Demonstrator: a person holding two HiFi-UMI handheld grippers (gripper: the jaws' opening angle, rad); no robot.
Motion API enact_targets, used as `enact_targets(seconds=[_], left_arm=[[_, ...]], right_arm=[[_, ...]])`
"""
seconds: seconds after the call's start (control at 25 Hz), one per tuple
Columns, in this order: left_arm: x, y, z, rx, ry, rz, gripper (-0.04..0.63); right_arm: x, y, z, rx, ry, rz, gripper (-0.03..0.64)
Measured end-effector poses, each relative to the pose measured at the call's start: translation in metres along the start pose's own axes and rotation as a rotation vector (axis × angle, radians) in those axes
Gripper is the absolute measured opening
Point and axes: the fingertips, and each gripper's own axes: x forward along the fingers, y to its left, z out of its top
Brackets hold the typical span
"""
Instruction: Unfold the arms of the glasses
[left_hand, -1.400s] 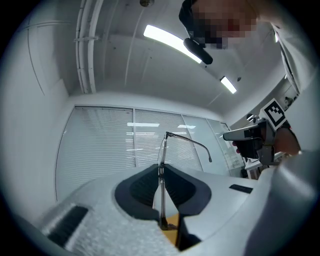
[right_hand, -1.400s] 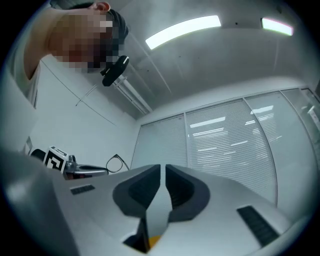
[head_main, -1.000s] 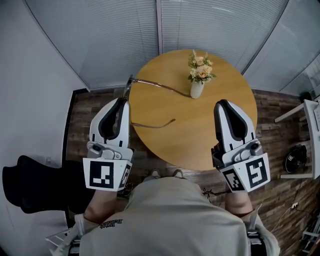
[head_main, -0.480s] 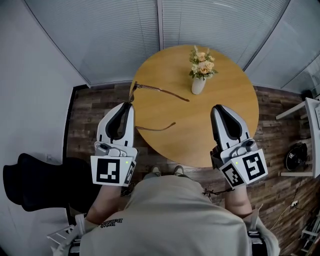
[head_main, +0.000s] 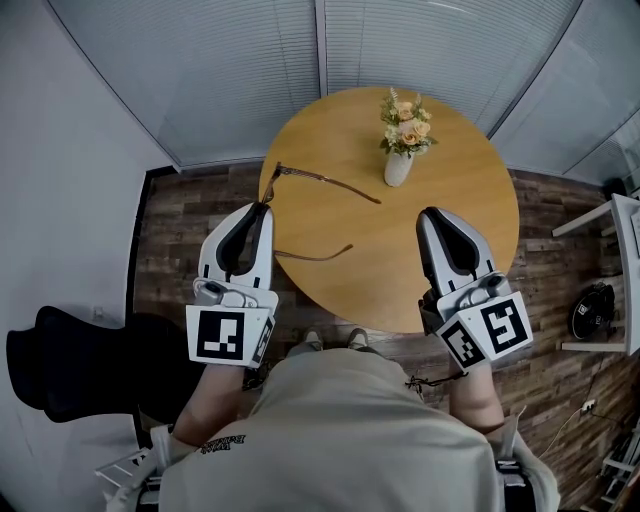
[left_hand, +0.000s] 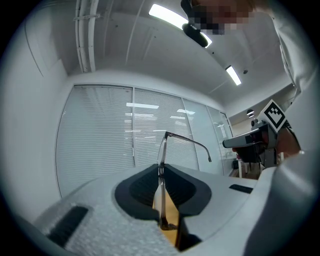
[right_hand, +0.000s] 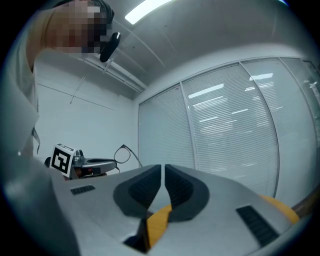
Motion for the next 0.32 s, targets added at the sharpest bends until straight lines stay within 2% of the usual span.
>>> enact_targets(seconds=[0.32], left_arm=[[0.0030, 0.0059, -0.0063, -0.013, 0.013, -0.005, 0.046]], right_arm=[[0.0059, 0.0021, -0.0016, -0.019, 0.006, 0.004, 0.043]])
